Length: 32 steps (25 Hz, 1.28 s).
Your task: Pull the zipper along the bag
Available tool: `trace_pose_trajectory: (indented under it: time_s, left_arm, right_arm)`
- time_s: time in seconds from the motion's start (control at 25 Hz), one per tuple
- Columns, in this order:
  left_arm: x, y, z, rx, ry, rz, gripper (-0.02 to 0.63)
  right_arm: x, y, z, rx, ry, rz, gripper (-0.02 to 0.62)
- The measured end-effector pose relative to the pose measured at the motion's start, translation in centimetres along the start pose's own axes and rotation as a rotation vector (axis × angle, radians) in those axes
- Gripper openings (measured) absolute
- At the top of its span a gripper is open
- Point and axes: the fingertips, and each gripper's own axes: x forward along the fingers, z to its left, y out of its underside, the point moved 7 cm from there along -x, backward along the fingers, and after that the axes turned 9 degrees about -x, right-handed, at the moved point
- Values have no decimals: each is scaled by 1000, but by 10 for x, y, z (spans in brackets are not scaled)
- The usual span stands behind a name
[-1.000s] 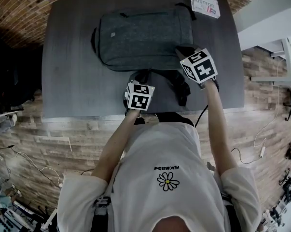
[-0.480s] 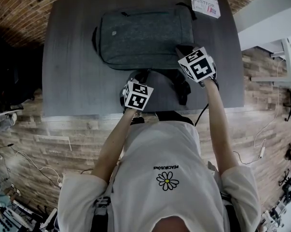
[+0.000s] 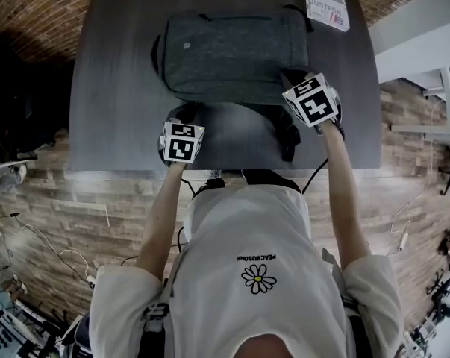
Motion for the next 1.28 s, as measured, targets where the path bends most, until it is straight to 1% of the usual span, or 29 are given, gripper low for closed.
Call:
trace_pose_trajectory:
  time_s: [0.08,0.24,0.28,0.4,0.48,0.52,0.6,0.68,0.72,0.76,0.8,0.88,0.92,0.96,1.04,1.12,1.28]
  left_arm:
    - [-4,2,19,-5,-39,-1,5]
    - [-9,3,57,-93,-119,-24,6]
    - [-10,1,63,-100,-129,-25,6]
    - [-9,-5,67,-90,-131,-23,5]
    - [-11,-4,66,-67,-126,-17,5]
    - [-12,-4,65,-57,-124,-15,5]
    - [-13,-4,66,-46,-121,-14,5]
    - [-13,-5,67,-52,-120,-17,5]
    - [-13,-5,66,-59,-119,-19,5]
    - [-13,-5,66,-64,-117,-21,5]
    - [-13,-5,65,-65,-115,-22,5]
    - [-12,-5,63,-55,-109,-21,5]
    - [-12,-5,63,-48,-107,-18,5]
    - [-13,-6,63,-42,-106,-15,5]
    - [-13,-6,63,-35,-99,-11,5]
    - [-14,-6,62,-33,-90,-12,5]
    - [-15,-8,63,-29,-87,-15,5]
  right_arm:
    - [0,-1,0,-4,-1,2,0]
    - [-1,0,0,-8,-2,12,0]
    - [-1,-1,0,-7,0,14,0]
    - [-1,-2,0,-20,27,17,0]
    - [-8,-6,5,-54,45,5,2]
    - [-13,-12,12,-77,38,-15,2]
    - [-22,-33,40,-140,-29,-93,3]
    - [-19,-57,82,-228,-140,-175,5]
    - [-12,-67,104,-273,-202,-196,112]
    - [-2,-74,123,-314,-252,-203,234]
    - [8,-80,138,-358,-274,-203,244]
    - [27,-89,159,-468,-246,-204,185]
    - [35,-94,168,-520,-224,-204,172]
    - [43,-98,174,-559,-209,-198,159]
    - [57,-103,181,-612,-183,-162,161]
    - [63,-106,181,-641,-149,-129,141]
    - [67,-108,182,-628,-72,-89,137]
